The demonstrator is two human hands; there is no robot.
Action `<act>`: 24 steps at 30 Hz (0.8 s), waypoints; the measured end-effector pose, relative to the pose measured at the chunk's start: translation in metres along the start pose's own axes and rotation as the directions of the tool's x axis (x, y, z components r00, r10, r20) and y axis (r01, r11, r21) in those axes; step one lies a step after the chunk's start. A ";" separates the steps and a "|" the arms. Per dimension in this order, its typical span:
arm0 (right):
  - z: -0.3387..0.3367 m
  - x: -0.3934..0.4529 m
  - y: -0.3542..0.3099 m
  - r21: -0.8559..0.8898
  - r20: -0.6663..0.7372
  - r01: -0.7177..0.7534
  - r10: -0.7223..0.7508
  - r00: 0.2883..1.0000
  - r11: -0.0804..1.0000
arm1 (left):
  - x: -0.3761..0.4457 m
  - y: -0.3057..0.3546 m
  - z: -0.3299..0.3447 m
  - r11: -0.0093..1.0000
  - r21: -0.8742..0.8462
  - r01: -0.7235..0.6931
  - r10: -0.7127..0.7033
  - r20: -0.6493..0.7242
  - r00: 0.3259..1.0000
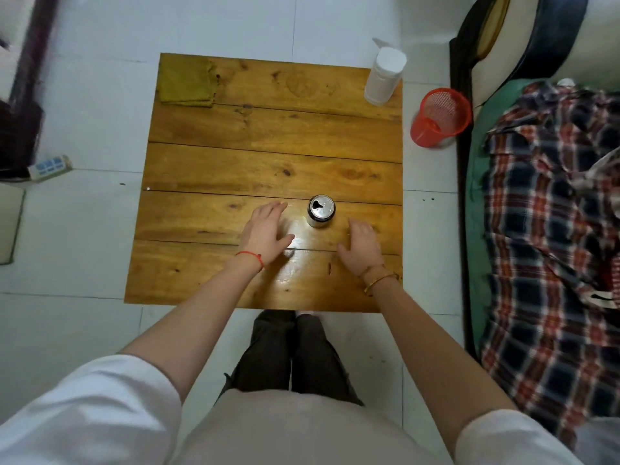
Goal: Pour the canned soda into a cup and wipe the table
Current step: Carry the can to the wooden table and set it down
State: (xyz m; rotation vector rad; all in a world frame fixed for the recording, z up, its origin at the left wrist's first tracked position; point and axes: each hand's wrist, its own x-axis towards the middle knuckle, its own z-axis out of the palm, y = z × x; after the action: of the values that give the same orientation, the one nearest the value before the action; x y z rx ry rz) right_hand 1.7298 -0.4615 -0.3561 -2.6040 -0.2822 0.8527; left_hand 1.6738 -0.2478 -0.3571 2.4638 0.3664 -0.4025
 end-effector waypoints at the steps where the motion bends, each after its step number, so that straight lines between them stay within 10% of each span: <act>1: -0.006 -0.009 -0.004 -0.026 0.004 0.007 -0.007 1.000 1.000 | -0.010 0.003 -0.008 1.000 0.027 -0.009 0.009 0.005 1.000; 24: -0.068 -0.148 -0.127 -0.238 0.021 0.421 -0.429 0.903 0.875 | -0.244 0.000 -0.140 0.997 0.028 0.075 -0.065 -0.263 0.963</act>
State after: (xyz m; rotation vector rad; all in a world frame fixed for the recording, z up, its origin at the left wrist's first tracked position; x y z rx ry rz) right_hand 1.6442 -0.4115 -0.1753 -2.6057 -0.9624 0.6486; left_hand 1.4782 -0.2027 -0.1598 2.5521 0.5617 -0.1115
